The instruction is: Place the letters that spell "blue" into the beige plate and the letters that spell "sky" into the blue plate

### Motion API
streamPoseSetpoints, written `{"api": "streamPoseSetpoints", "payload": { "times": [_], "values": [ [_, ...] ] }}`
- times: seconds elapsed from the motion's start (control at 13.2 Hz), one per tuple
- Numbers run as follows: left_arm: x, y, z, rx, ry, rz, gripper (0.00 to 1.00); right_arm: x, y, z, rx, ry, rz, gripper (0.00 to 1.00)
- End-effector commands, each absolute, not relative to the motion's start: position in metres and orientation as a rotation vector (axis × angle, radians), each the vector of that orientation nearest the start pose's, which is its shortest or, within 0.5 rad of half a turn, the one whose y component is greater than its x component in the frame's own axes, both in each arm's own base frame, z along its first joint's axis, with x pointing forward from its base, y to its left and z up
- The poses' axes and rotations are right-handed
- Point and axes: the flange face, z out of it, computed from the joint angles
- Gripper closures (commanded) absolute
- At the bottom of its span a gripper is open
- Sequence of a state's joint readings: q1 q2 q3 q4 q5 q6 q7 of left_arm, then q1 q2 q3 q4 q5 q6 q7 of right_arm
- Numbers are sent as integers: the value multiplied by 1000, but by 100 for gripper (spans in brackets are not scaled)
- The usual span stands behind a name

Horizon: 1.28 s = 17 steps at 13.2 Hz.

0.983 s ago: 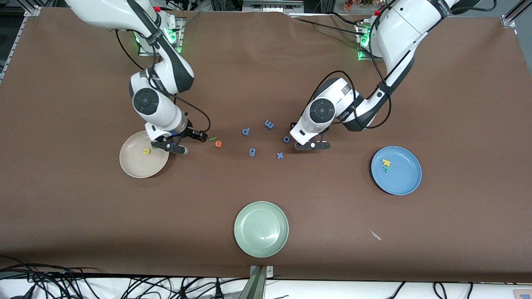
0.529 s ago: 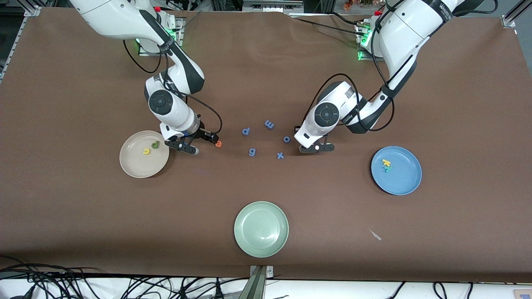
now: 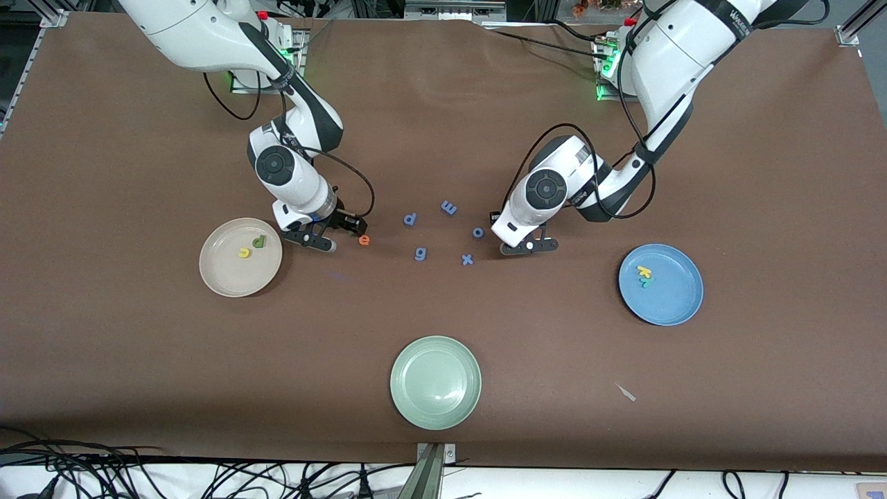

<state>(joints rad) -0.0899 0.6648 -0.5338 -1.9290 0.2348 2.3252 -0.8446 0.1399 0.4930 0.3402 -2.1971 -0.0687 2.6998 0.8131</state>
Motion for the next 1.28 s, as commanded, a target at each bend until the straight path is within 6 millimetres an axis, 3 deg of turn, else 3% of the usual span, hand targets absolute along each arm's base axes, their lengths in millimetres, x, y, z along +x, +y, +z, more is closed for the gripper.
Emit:
{"api": "streamPoseSetpoints", "payload": {
  "times": [0.0, 0.15, 0.3, 0.53, 0.68, 0.76, 0.98, 1.13, 1.21],
  "values": [
    [491, -342, 169, -3118, -188, 325, 95, 486, 265, 164, -2966, 464, 34, 27],
    [492, -341, 174, -3114, -188, 314, 96, 486, 265, 162, -2964, 465, 35, 35],
    [497, -339, 194, -3092, -181, 296, 95, 486, 265, 161, -2959, 466, 29, 46],
    [517, -328, 245, -2997, -153, 253, 94, 485, 265, 160, -2958, 466, 29, 61],
    [539, -305, 270, -2930, -103, 233, 94, 485, 265, 158, -2959, 466, 33, 66],
    [550, -289, 278, -2907, -35, 258, 94, 486, 265, 159, -2957, 466, 30, 73],
    [585, -210, 286, -2921, 120, 302, 94, 487, 264, 161, -2959, 459, 23, 98],
    [606, -160, 282, -2936, 189, 275, 93, 498, 249, 175, -2986, 425, -13, 99],
    [613, -146, 274, -2943, 224, 254, 94, 508, 233, 188, -3035, 361, 3, 99]
  ]
}}
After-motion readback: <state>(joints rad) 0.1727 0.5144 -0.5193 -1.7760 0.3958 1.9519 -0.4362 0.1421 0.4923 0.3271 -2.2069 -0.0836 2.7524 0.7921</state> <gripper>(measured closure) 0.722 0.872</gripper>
